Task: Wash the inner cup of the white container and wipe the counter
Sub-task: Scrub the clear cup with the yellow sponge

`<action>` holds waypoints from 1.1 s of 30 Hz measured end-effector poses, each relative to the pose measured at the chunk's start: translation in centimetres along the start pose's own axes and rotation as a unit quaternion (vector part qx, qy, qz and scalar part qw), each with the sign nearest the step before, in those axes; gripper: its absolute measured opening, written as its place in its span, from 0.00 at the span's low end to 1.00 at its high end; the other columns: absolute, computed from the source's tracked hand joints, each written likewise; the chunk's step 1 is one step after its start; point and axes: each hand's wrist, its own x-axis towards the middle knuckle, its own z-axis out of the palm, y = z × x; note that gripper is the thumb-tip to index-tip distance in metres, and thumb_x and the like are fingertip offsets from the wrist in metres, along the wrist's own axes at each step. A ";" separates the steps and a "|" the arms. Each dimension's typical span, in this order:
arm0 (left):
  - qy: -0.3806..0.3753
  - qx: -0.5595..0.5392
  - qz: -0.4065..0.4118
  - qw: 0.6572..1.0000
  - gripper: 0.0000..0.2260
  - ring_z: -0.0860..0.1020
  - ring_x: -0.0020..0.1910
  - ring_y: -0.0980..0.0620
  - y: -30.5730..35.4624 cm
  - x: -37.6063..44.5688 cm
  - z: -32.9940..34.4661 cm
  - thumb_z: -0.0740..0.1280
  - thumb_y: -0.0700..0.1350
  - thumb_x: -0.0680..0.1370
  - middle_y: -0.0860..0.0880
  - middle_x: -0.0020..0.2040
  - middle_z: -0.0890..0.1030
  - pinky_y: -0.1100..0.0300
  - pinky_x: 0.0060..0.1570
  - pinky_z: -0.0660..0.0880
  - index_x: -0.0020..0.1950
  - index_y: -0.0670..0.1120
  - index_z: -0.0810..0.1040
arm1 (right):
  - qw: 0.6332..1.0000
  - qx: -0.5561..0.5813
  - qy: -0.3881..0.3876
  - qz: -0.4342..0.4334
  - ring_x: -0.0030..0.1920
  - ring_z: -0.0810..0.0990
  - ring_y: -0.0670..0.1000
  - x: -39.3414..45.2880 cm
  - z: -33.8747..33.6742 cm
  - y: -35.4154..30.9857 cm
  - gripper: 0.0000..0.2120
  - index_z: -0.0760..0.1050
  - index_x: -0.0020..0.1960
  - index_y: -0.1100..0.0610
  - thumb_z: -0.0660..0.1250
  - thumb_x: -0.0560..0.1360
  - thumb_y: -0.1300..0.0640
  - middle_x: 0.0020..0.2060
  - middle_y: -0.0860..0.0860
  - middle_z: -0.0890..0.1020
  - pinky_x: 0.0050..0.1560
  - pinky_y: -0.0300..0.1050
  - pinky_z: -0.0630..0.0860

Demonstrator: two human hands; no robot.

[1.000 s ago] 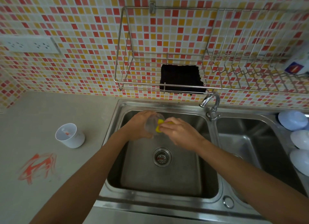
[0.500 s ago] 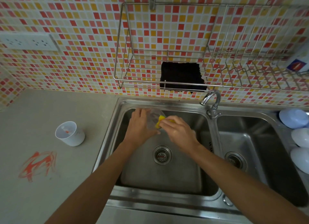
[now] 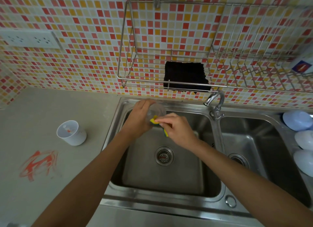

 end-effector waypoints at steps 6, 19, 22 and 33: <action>-0.010 0.032 0.045 0.998 0.32 0.71 0.60 0.48 1.3 0.3 -0.2 0.77 0.37 0.61 0.43 0.60 0.77 0.69 0.61 0.57 0.65 0.40 0.73 | 0.925 -0.339 0.016 -0.172 0.53 0.76 0.53 1.1 -0.9 1.8 0.10 0.82 0.49 0.55 0.67 0.69 0.60 0.47 0.47 0.84 0.48 0.47 0.75; -0.043 0.029 0.047 0.998 0.33 0.67 0.65 0.47 1.8 0.1 -0.1 0.76 0.38 0.65 0.45 0.66 0.73 0.65 0.62 0.59 0.69 0.42 0.70 | 0.934 -0.335 -0.023 -0.126 0.50 0.76 0.53 0.5 -0.6 1.4 0.11 0.83 0.48 0.54 0.65 0.69 0.61 0.44 0.47 0.84 0.47 0.48 0.75; -0.049 0.023 0.052 0.997 0.32 0.68 0.64 0.47 1.8 0.3 -0.1 0.75 0.37 0.65 0.45 0.65 0.74 0.64 0.61 0.61 0.68 0.42 0.71 | 0.937 -0.328 -0.004 -0.121 0.50 0.77 0.54 0.3 0.0 1.2 0.11 0.82 0.47 0.56 0.66 0.67 0.62 0.44 0.48 0.84 0.47 0.48 0.76; -0.095 -0.014 0.044 0.994 0.32 0.70 0.63 0.48 1.1 0.0 0.6 0.75 0.41 0.65 0.47 0.64 0.74 0.56 0.66 0.65 0.68 0.44 0.70 | 0.928 -0.340 -0.079 -0.128 0.51 0.76 0.54 0.6 0.1 1.5 0.15 0.82 0.50 0.54 0.71 0.64 0.64 0.46 0.48 0.83 0.47 0.48 0.74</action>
